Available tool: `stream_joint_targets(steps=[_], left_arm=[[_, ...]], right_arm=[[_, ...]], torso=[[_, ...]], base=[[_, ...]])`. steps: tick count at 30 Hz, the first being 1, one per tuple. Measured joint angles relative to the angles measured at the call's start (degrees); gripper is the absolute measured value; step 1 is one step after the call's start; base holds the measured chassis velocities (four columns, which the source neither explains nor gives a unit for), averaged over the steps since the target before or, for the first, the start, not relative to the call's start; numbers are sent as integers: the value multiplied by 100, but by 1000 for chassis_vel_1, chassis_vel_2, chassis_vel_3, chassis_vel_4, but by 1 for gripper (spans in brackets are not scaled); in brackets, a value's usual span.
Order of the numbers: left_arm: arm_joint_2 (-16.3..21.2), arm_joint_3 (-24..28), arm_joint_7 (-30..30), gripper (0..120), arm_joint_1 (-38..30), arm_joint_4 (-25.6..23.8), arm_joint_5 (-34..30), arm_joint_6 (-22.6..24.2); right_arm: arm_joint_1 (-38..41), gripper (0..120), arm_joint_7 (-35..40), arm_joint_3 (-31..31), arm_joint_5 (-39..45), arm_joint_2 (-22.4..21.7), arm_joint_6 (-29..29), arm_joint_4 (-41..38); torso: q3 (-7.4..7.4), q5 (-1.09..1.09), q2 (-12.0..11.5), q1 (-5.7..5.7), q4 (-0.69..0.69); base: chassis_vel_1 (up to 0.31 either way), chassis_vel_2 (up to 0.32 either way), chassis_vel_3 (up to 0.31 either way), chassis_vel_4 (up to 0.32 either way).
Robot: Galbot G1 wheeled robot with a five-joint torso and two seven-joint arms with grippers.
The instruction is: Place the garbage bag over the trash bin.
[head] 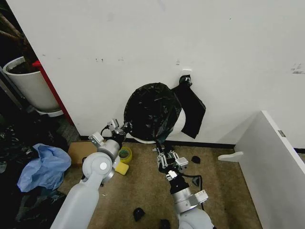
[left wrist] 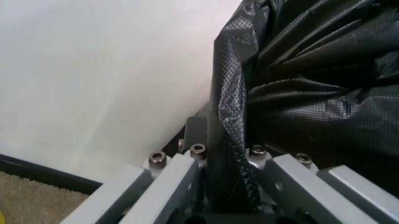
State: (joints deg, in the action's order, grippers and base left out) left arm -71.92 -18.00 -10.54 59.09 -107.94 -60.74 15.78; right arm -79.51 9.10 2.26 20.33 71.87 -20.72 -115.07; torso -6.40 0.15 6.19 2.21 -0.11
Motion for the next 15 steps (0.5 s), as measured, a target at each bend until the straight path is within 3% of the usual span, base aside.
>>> stream_joint_targets(steps=[3, 15], left_arm=[[12, -22, 3, 1, 0, 26, -1, -10], [42, -80, -3, 1, -16, 72, -6, -15]], right_arm=[[-12, 0, -18, -1, 0, 4, -9, 12], [-116, 0, -464, -3, -5, -82, -181, 36]], torso=[[0, -1, 0, 0, 0], [0, 0, 0, 0, 0]], base=[[0, 0, 0, 0], [0, 0, 0, 0]])
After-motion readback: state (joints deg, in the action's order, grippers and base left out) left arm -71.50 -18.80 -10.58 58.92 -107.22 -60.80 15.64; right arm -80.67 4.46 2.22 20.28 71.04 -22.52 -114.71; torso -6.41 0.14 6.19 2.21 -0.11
